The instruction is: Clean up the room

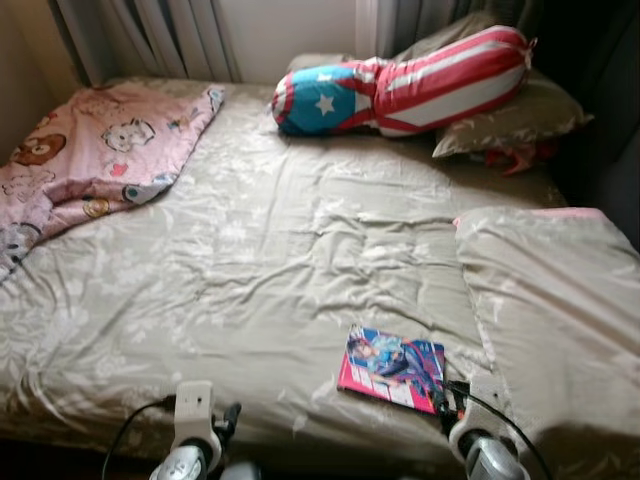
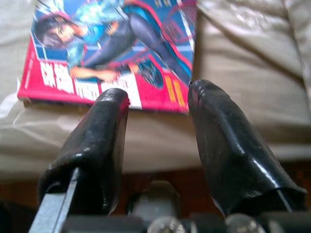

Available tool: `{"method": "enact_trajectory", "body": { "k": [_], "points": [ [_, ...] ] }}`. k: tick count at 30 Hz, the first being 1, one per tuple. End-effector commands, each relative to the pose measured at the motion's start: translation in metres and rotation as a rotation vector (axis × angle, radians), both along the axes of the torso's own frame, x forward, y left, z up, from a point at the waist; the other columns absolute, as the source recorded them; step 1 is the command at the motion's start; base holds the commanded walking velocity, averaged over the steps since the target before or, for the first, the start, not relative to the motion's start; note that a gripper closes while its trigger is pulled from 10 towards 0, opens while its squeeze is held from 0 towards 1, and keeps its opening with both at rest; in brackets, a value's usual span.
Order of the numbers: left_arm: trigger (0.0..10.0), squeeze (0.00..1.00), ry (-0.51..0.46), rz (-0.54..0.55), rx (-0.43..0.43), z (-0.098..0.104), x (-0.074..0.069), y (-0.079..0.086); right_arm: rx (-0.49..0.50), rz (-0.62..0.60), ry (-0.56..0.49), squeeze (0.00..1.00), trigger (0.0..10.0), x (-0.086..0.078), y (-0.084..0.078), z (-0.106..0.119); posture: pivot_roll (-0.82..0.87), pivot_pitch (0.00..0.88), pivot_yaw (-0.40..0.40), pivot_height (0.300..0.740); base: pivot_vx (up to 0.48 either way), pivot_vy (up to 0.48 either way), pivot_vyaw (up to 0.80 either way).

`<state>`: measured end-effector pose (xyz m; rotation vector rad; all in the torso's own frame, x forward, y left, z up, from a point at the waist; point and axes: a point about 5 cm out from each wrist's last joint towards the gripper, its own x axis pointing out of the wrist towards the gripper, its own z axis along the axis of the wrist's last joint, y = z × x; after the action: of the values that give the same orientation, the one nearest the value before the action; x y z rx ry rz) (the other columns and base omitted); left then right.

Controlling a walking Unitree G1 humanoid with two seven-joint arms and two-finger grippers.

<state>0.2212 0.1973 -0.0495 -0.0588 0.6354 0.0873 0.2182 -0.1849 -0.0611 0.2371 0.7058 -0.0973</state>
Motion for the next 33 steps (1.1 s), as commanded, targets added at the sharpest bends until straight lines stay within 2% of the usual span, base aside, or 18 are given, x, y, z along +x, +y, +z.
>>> {"method": "enact_trajectory", "body": {
  "k": [1, 5, 10, 12, 13, 14, 15, 21, 24, 28, 33],
  "points": [
    [10.0, 0.0, 0.028, -0.002, 0.012, -0.005, -0.004, 0.0, -0.01, -0.013, 0.048, 0.0, 10.0, -0.006, -0.001, -0.005, -0.04, 0.0, -0.053, 0.74, 0.0, 0.0, 0.0],
    [10.0, 0.0, 0.124, -0.011, 0.022, -0.017, -0.017, -0.003, -0.052, 0.035, 0.11, 0.0, 10.0, -0.015, 0.001, -0.011, -0.04, 0.0, -0.052, 0.74, 0.0, 0.0, 0.0],
    [10.0, 0.0, 0.178, 0.02, 0.024, -0.024, -0.027, 0.001, -0.07, 0.034, 0.171, 0.0, 10.0, -0.032, -0.007, -0.019, -0.05, 0.0, -0.046, 0.74, 0.0, 0.0, 0.0],
    [10.0, 0.0, 0.184, 0.013, 0.028, -0.024, -0.028, 0.001, -0.073, 0.035, 0.181, 0.0, 10.0, -0.034, -0.009, -0.02, -0.05, 0.0, -0.046, 0.74, 0.0, 0.0, 0.0],
    [10.0, 0.0, 0.194, 0.011, 0.032, -0.025, -0.029, 0.002, -0.081, 0.024, 0.211, 0.0, 10.0, -0.044, -0.017, -0.024, -0.05, 0.0, -0.042, 0.74, 0.0, 0.0, 0.0],
    [10.0, 0.0, 0.194, 0.011, 0.032, -0.025, -0.029, 0.002, -0.081, 0.024, 0.211, 0.0, 10.0, -0.044, -0.017, -0.024, -0.05, 0.0, -0.042, 0.74, 0.0, 0.0, 0.0],
    [10.0, 0.0, 0.195, 0.017, 0.031, -0.025, -0.029, 0.002, -0.089, 0.011, 0.238, 0.0, 10.0, -0.052, -0.024, -0.026, -0.05, 0.0, -0.039, 0.74, 0.0, 0.0, 0.0],
    [10.0, 0.0, 0.198, 0.015, 0.034, -0.026, -0.029, 0.002, -0.103, 0.0, 0.276, 0.0, 10.0, -0.064, -0.034, -0.029, -0.05, 0.0, -0.029, 0.74, 0.0, 0.0, 0.0],
    [10.0, 0.0, 0.204, 0.013, 0.039, -0.026, -0.03, 0.004, -0.106, 0.003, 0.264, 0.0, 10.0, -0.062, -0.031, -0.029, -0.05, 0.0, -0.019, 0.74, 0.0, 0.0, 0.17],
    [10.0, 0.0, 0.213, 0.012, 0.047, -0.027, -0.032, 0.006, -0.093, 0.021, 0.269, 0.0, 10.0, -0.058, -0.012, -0.031, -0.05, 0.0, -0.009, 0.74, 0.0, 0.0, 0.8],
    [10.0, 0.0, 0.242, -0.01, 0.067, -0.029, -0.037, 0.009, -0.073, 0.027, 0.27, 0.0, 10.0, -0.057, -0.001, -0.032, -0.05, 0.0, 0.008, 0.74, 0.0, 0.0, 0.8]
  ]
}}
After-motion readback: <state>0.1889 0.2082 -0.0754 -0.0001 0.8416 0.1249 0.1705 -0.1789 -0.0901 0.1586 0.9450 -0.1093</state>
